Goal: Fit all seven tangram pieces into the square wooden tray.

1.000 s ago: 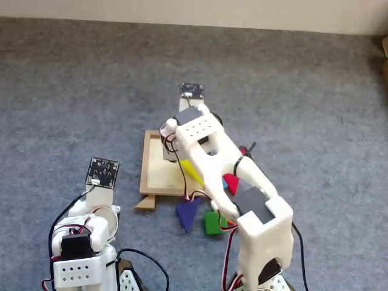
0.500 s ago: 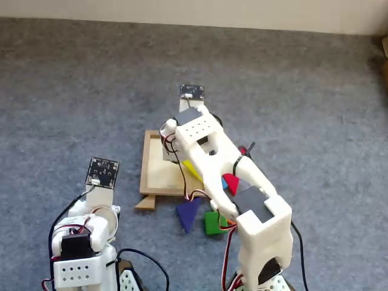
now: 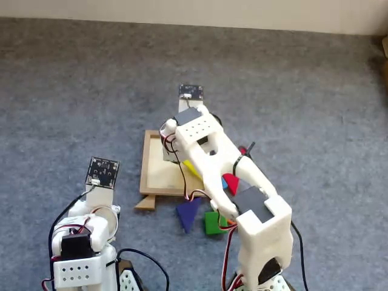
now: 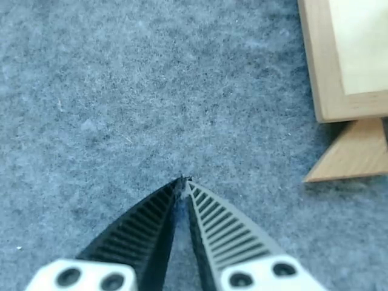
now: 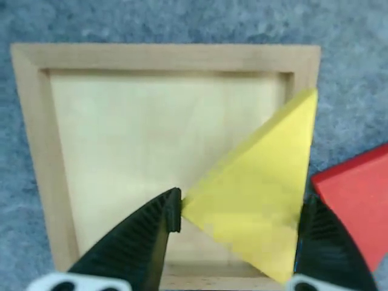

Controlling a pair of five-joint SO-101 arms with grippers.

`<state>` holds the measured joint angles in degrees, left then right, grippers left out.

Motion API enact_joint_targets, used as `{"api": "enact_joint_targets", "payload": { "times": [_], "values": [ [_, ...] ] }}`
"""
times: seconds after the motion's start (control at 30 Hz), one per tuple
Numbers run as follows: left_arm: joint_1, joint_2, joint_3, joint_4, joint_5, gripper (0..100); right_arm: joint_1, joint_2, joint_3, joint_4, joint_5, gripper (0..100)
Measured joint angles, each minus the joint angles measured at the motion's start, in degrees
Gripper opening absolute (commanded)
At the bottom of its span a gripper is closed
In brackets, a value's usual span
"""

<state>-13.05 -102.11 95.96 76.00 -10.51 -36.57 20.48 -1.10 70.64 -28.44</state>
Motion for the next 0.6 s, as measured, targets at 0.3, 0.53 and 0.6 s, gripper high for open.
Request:
{"api": "enact_joint_targets", "payload": {
  "times": [0.3, 0.53, 0.6],
  "values": [
    [0.0, 0.0, 0.0, 0.0, 0.0, 1, 0.0, 0.0, 0.0, 0.0, 1.32, 39.2],
    [0.0, 0.0, 0.0, 0.0, 0.0, 1, 0.0, 0.0, -0.97, 4.13, 9.05, 11.8],
    [0.0, 0.0, 0.0, 0.0, 0.0, 1, 0.0, 0.0, -3.16, 5.8, 10.9, 8.4]
  ]
}}
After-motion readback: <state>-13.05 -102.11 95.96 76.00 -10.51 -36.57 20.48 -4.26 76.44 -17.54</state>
